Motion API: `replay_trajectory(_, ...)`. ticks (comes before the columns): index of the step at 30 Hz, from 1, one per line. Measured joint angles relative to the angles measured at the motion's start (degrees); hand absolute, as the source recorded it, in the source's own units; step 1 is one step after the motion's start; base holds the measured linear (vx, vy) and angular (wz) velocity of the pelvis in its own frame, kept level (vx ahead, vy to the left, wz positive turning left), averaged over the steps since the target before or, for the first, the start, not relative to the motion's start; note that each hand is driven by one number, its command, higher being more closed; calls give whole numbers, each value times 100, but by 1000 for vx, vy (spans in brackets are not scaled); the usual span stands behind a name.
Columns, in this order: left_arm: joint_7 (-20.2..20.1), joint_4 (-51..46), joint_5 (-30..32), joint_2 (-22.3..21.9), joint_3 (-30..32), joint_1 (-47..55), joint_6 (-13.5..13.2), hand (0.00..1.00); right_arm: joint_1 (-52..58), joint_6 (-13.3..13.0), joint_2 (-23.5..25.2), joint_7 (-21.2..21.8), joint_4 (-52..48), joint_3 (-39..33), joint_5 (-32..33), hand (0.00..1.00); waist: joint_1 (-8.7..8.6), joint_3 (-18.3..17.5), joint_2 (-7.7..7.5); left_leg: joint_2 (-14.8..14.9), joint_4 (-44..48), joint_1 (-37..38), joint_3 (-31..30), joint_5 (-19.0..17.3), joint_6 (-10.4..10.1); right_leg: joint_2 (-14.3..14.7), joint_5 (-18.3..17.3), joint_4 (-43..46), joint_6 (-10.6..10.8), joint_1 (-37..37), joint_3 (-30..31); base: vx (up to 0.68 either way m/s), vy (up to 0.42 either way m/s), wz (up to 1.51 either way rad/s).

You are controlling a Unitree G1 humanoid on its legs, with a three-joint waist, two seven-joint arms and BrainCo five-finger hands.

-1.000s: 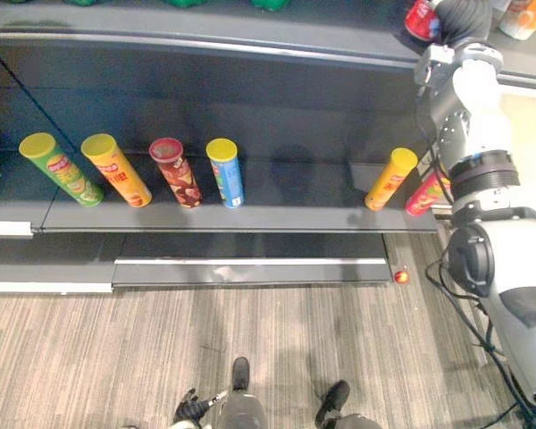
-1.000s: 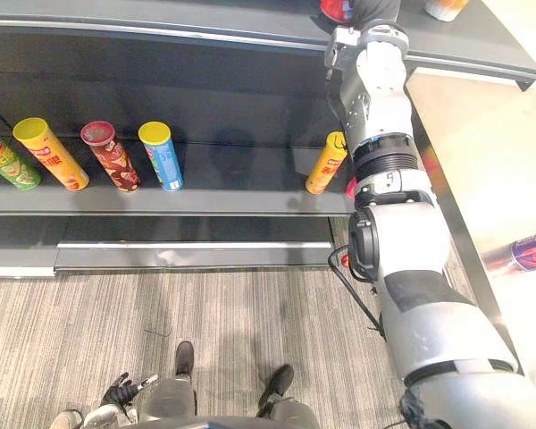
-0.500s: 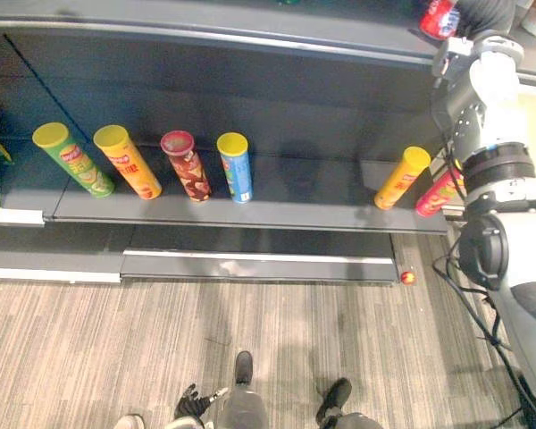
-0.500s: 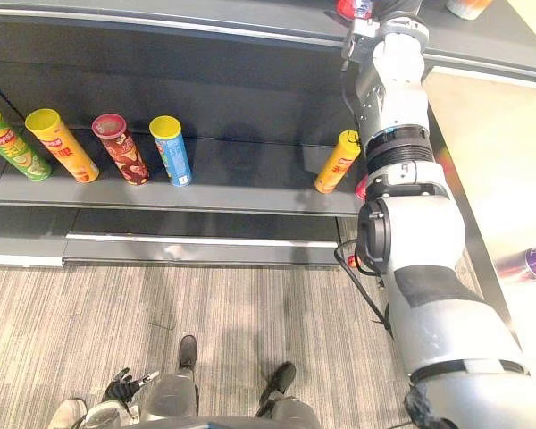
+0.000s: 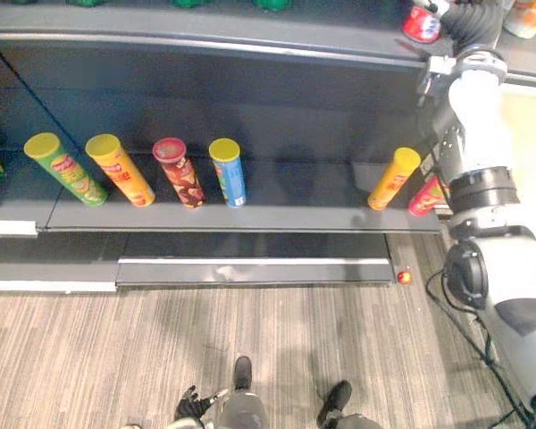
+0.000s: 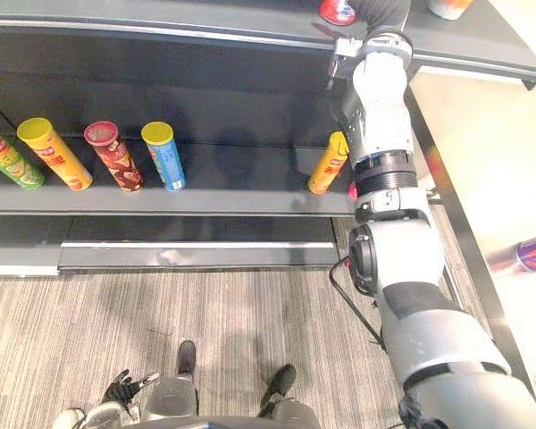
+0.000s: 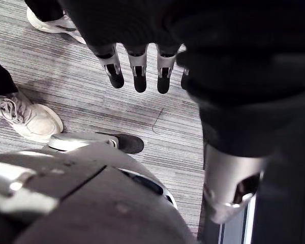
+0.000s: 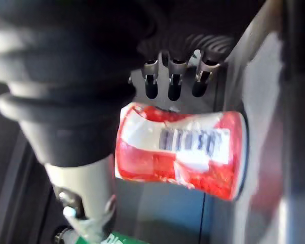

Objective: Put the gum and the chips on the shelf.

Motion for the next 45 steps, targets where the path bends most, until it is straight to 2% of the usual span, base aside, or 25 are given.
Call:
replay_trajectory(2,9,-54,63,4,25,62,11,0,7,-14,-4,-198,-593,-1,-225,0,-88,-1,0,19,0,17,16,0,-1,18,2,0,-2,7,13,8,-8,-4)
replay_trajectory(4,11,-54,75,-14,92,61,41,0,8,-47,-5,-316,-966,-2,-402,0,-87,-2,-1,35,0,78,97,-8,-12,29,2,1,-3,23,81,6,-6,-15)
replay_trajectory(8,10,-56,283,-27,173,68,49,0,192,-124,-12,-321,-1663,1,-627,0,-110,-21,-4,59,-1,186,141,-27,-35,53,2,1,-3,101,138,2,-7,-9)
replay_trajectory(9,9,-56,303,-25,175,79,52,0,418,-151,-12,-310,-2047,12,-707,0,-113,-62,-17,74,-1,200,163,-33,-43,65,4,1,-5,99,160,-4,-6,-7)
replay_trajectory(13,10,-54,453,-28,194,105,119,0,934,-250,-3,-279,-2577,92,-846,0,-113,-200,-26,81,-1,226,231,-34,-46,74,11,1,-14,85,226,8,-4,-9)
replay_trajectory(15,14,-49,466,-32,214,123,124,0,1322,-273,19,-191,-3107,299,-854,0,-116,-223,-30,90,-1,306,314,-52,-69,81,19,1,-24,99,318,18,-2,-21)
replay_trajectory(16,26,-47,517,-27,220,184,126,0,1763,-353,114,-101,-3622,512,-844,0,-186,-316,-37,100,-1,313,351,-60,-76,91,19,0,-25,86,351,16,-5,-16)
replay_trajectory(19,61,-35,529,-33,224,309,131,0,2671,-530,596,199,-4378,986,-821,0,-258,-477,-28,137,-1,393,491,-91,-104,125,21,-1,-30,68,488,25,-8,-23)
replay_trajectory(23,68,81,605,-29,232,303,132,0,4159,-674,934,857,-5105,1983,-188,0,-342,-549,-16,169,-1,435,599,-116,-129,129,17,-1,-36,30,601,-2,-2,-18)
replay_trajectory(26,79,136,691,-21,232,329,133,0,4989,-714,979,1295,-5305,2510,108,0,-398,-607,-3,167,-1,437,618,-130,-146,127,23,2,-42,8,627,-1,3,-5)
replay_trajectory(34,107,233,696,-26,229,336,125,0,6555,-731,997,1868,-5309,3226,302,0,-433,-676,15,154,-1,457,639,-150,-158,127,24,1,-42,-3,656,6,1,-1)
replay_trajectory(38,109,408,732,-71,231,353,123,0,7435,-728,977,2162,-4886,3405,267,0,-451,-788,134,117,0,532,737,-224,-141,116,27,-4,-34,30,740,45,10,-10)
replay_trajectory(41,106,415,932,-106,230,366,121,0,7994,-717,844,2387,-4333,3393,2,0,-531,-855,207,96,112,528,750,-348,-162,76,23,-8,-27,49,762,26,16,-2)
replay_trajectory(45,107,418,963,-146,231,370,120,0,8421,-719,794,2434,-3458,3203,-632,0,-635,-849,309,98,181,522,756,-408,-168,66,3,-11,-2,82,774,22,6,-2)
